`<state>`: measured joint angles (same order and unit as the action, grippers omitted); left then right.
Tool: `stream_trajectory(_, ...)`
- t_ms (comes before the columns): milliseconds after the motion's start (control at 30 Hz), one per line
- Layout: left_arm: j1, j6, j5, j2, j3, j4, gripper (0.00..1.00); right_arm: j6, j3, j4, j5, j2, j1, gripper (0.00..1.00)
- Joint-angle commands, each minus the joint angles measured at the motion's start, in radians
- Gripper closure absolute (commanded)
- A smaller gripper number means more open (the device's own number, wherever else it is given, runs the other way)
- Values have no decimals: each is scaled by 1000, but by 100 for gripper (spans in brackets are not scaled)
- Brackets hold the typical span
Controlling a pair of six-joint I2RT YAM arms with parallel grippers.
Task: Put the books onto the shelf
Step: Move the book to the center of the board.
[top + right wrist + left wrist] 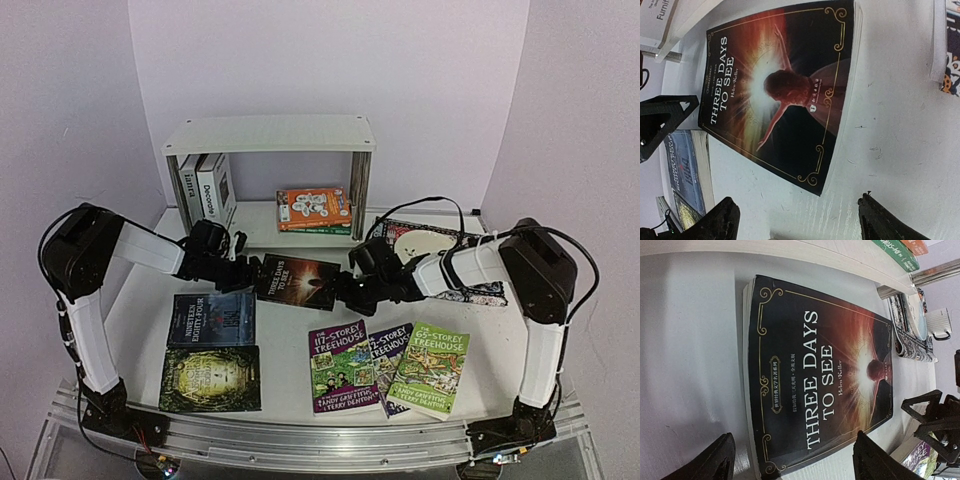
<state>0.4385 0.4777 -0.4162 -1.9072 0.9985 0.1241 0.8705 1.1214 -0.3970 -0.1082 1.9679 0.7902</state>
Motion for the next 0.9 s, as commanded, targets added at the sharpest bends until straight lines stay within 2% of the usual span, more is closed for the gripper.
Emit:
stream_trajectory(0,4,4,-56,-35,8,11,20,33,44,-25,-59,53,-1,18)
stream_trajectory(300,40,35,-97,-47,13,13,22,38,12,-52,-81,64,0,19)
stream_trajectory(433,41,53,-163,-39,15,26,25,44,-15,-81,-96,43,0,19)
stream_trajectory(867,42,114,-232,50,30,70,27,4,-32,-104,-99,-36,0,21)
